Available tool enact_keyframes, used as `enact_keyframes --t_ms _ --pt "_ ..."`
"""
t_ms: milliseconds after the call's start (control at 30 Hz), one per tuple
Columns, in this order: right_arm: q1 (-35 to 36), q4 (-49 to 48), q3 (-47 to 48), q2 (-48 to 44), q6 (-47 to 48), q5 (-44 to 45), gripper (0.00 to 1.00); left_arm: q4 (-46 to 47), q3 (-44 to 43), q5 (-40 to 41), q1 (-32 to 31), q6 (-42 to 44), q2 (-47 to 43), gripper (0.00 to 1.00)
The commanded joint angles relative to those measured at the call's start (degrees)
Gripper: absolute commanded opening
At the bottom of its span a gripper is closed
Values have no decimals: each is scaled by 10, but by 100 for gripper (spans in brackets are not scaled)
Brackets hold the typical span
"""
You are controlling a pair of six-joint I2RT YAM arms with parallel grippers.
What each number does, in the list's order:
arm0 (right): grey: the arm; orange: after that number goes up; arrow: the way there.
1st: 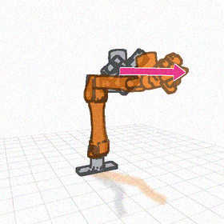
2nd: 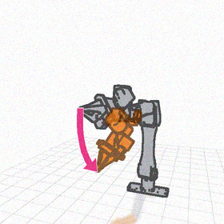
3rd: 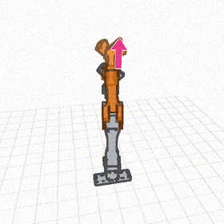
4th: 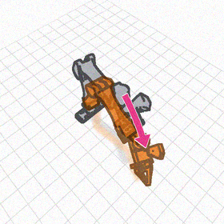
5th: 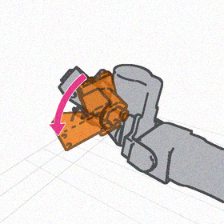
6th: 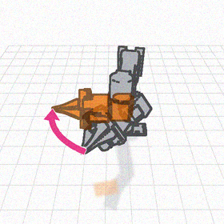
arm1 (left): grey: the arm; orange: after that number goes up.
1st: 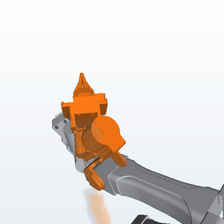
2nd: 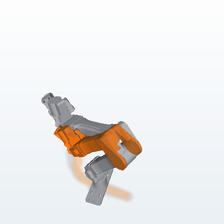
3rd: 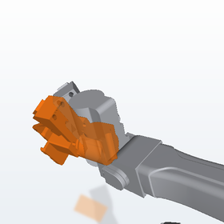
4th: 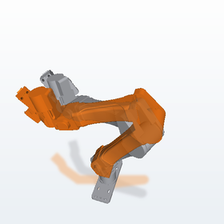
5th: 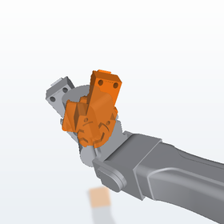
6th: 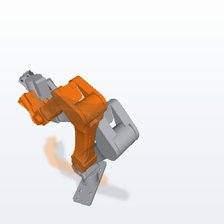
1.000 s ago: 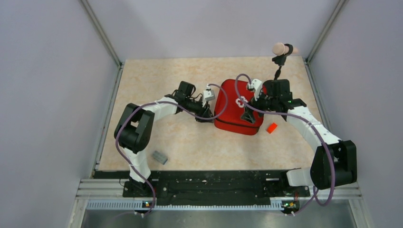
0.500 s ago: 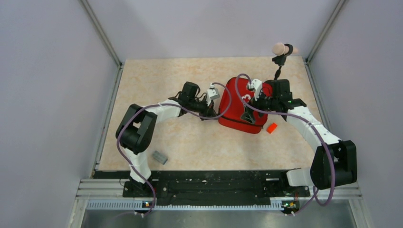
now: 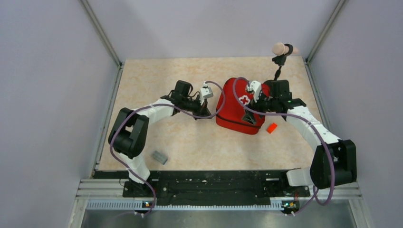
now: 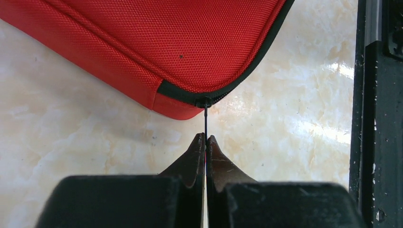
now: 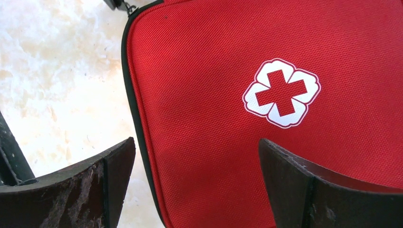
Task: Organize the medicine kit
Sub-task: Zip the medicine box at the center of the board.
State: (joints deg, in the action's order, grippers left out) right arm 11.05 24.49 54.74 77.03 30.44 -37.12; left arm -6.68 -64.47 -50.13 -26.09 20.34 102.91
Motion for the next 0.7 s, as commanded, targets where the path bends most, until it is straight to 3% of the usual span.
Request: enact_keyframes --t_ms 0,133,333,667 --pt "-5 15 26 11 77 -28 98 -38 -11 -29 10 35 -42 0" --pt "-2 -4 14 18 159 -101 98 -90 -11 -42 26 75 -52 0" --pt "59 -158 4 70 186 -119 96 -40 -9 -61 25 25 -33 0" --pt "110 -120 86 168 254 -187 83 -9 -5 -84 30 -20 -32 0"
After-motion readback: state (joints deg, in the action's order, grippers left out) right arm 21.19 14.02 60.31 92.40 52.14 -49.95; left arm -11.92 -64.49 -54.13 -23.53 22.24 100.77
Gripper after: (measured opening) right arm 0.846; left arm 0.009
